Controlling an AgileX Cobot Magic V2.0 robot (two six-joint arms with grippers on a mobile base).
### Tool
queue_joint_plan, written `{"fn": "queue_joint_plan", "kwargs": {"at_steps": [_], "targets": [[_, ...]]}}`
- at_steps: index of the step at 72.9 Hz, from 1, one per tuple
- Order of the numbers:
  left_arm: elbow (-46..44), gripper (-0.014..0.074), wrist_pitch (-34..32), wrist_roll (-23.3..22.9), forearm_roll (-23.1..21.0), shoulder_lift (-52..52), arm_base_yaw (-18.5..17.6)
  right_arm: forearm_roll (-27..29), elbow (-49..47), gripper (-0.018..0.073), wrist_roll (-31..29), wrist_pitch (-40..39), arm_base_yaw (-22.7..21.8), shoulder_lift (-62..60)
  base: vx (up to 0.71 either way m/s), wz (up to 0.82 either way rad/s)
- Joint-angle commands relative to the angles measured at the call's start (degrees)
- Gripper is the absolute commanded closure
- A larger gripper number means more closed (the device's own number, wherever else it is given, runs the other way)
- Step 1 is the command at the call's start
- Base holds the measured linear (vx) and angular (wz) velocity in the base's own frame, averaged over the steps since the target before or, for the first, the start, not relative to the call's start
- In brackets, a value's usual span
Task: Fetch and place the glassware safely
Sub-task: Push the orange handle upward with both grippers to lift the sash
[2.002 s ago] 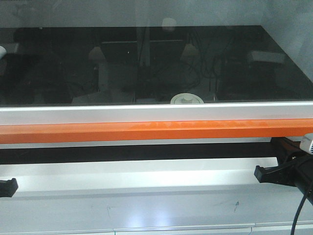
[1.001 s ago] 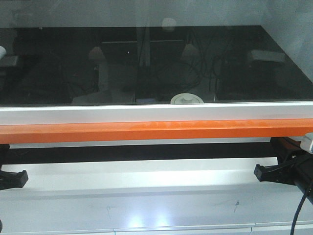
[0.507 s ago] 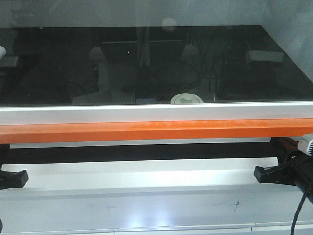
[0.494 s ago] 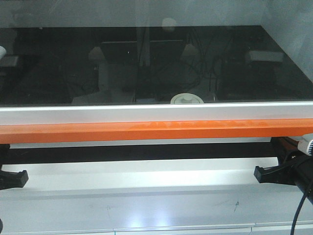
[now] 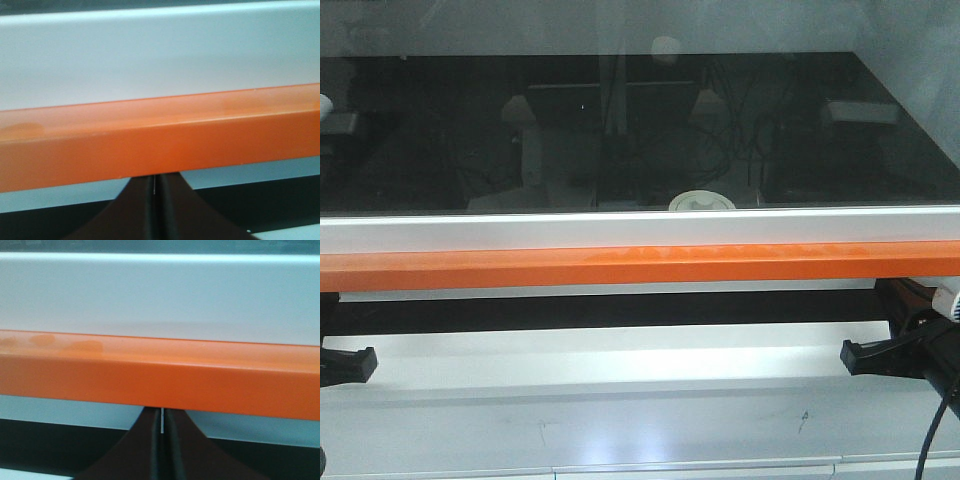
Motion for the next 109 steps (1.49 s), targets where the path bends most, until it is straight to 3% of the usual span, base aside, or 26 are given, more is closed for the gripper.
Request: {"fn": "queue_joint_plan", "kwargs": {"at_steps": [1, 28, 37, 49, 91, 109], "targets": [[-2.0, 0.0603, -11.2, -0.1, -0.4, -0.8, -0.1, -0.5, -2.4, 0.056, -0.7, -11.0, 0.1, -1.0, 0.0, 0.0], [-2.4, 0.0603, -11.4, -0.1, 0.1, -2.5, -0.1, -0.5, -2.6, 0.056, 0.0, -11.6, 0.1, -1.0, 0.0, 0.0], [-4.8, 0.0603, -7.0, 0.3, 0.1, -4.8, -0.1, -0.5, -3.7, 0.056, 0.0, -11.2, 0.1, -1.0, 0.0, 0.0], [-9.2, 0.0603, -1.7, 1.8, 1.6, -5.3, -0.1, -0.5, -5.8, 0.056, 0.0, -8.9, 0.1, -2.2, 0.0, 0.0], [-10.2, 0.0603, -2.9, 0.1, 1.5, -8.8, -0.1, -0.6, -10.5, 0.056, -0.1, -0.7, 0.1, -10.0, 0.0, 0.0], [-11.3, 0.0603, 0.3, 0.1, 1.4, -12.3, -0.1, -0.6, -13.8, 0.056, -0.1, 4.5, 0.1, -12.5, 0.0, 0.0]]}}
